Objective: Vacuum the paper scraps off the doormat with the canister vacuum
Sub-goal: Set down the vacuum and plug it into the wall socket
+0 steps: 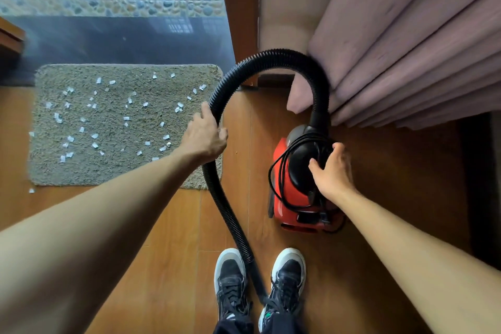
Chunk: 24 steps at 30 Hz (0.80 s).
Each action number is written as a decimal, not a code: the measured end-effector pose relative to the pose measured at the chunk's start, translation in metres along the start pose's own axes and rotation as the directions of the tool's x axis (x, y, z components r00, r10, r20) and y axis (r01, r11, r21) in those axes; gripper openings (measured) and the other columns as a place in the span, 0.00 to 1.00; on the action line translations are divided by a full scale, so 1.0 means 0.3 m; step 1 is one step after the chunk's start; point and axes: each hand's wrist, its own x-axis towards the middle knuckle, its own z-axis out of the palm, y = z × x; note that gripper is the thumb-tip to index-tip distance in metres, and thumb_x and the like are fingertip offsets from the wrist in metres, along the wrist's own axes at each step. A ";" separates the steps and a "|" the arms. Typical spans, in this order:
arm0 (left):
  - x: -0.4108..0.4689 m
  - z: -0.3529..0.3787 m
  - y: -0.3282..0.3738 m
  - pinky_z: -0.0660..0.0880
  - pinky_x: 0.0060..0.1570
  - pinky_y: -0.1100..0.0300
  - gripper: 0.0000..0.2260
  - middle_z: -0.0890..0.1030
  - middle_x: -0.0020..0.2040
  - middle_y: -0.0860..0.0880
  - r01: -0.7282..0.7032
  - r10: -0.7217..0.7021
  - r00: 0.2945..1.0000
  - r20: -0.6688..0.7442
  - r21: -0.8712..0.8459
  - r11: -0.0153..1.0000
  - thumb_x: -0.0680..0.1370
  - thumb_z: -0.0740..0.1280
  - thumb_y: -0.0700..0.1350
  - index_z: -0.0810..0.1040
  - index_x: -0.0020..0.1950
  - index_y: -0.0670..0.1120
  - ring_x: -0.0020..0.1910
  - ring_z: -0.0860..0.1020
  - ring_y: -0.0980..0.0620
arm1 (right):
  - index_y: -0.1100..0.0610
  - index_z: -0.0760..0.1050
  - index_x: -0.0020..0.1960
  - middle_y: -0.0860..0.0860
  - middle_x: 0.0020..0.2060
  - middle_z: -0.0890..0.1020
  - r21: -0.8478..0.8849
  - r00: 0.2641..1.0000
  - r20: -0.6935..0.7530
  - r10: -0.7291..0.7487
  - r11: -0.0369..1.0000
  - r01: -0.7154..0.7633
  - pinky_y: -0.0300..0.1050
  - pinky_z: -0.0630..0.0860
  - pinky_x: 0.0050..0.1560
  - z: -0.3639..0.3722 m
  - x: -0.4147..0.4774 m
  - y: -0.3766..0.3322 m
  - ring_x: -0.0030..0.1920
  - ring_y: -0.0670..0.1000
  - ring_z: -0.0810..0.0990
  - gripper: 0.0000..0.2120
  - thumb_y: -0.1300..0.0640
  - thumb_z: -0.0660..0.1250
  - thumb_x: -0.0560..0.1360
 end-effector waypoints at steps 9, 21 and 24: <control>-0.250 -0.347 0.221 0.76 0.57 0.43 0.30 0.74 0.60 0.39 -0.309 0.307 0.949 0.067 0.378 0.873 0.77 0.65 0.59 0.60 0.71 0.43 0.58 0.75 0.39 | 0.61 0.53 0.77 0.61 0.70 0.64 -0.143 0.977 0.095 -0.192 0.968 0.204 0.47 0.63 0.68 -0.374 -0.189 -0.139 0.70 0.60 0.65 0.36 0.53 0.68 0.77; -0.726 -0.864 0.570 0.75 0.56 0.43 0.23 0.74 0.59 0.40 -0.404 0.416 0.908 0.058 0.388 0.828 0.77 0.65 0.57 0.65 0.64 0.43 0.59 0.75 0.38 | 0.57 0.48 0.79 0.58 0.76 0.59 -0.295 0.949 0.032 -0.313 0.904 0.309 0.50 0.61 0.72 -0.958 -0.665 -0.358 0.75 0.58 0.60 0.39 0.45 0.64 0.78; -0.831 -0.982 0.662 0.74 0.55 0.43 0.23 0.74 0.59 0.40 -0.427 0.449 0.892 0.047 0.410 0.806 0.78 0.65 0.57 0.65 0.64 0.43 0.59 0.75 0.38 | 0.56 0.46 0.80 0.57 0.76 0.60 -0.329 0.947 0.024 -0.319 0.892 0.309 0.51 0.63 0.72 -1.098 -0.784 -0.401 0.75 0.58 0.61 0.39 0.44 0.63 0.79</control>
